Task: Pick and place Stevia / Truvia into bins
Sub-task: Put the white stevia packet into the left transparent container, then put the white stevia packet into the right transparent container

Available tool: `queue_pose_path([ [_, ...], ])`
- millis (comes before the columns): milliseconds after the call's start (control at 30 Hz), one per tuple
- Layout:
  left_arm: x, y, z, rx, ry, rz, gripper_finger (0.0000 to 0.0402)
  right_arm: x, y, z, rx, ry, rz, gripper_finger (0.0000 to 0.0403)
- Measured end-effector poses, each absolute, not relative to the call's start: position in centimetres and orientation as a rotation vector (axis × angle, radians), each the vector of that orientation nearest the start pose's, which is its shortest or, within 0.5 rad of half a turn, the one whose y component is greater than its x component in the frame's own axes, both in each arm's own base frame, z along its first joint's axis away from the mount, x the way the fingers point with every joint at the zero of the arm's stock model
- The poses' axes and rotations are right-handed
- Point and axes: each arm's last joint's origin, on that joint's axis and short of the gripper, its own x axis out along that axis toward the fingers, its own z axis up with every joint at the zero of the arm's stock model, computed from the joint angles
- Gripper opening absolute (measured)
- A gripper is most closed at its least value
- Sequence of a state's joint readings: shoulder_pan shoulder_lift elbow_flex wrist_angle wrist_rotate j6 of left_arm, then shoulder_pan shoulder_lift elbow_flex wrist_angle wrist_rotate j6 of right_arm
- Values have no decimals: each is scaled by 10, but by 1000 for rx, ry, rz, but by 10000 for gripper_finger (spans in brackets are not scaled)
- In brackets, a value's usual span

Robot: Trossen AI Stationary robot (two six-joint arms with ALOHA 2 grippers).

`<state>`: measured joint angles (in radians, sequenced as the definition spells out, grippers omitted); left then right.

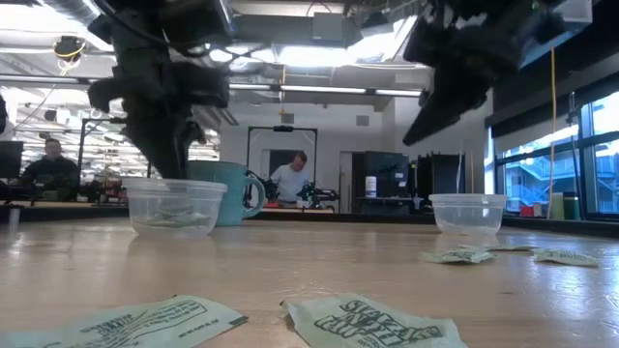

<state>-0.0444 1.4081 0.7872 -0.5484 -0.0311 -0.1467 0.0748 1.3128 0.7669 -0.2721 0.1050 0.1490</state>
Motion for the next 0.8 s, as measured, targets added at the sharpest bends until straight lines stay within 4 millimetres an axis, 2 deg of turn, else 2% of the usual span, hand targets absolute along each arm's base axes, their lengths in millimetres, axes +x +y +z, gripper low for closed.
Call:
queue_pose_path([
  [167, 239, -10, 206, -73, 1058, 54, 93, 251, 35, 212, -8, 906, -7, 118],
  [367, 221, -9, 242, -19, 864, 13, 97, 239, 59, 207, 100, 997, -50, 116],
  [467, 211, -8, 254, 41, 686, -16, 95, 231, 68, 204, 141, 1051, -86, 108],
  [600, 194, -5, 258, 53, 482, -25, 94, 227, 78, 202, 151, 1064, -108, 94],
  [800, 171, -4, 237, 42, 314, -47, 93, 231, 83, 188, 119, 1122, -117, 81],
])
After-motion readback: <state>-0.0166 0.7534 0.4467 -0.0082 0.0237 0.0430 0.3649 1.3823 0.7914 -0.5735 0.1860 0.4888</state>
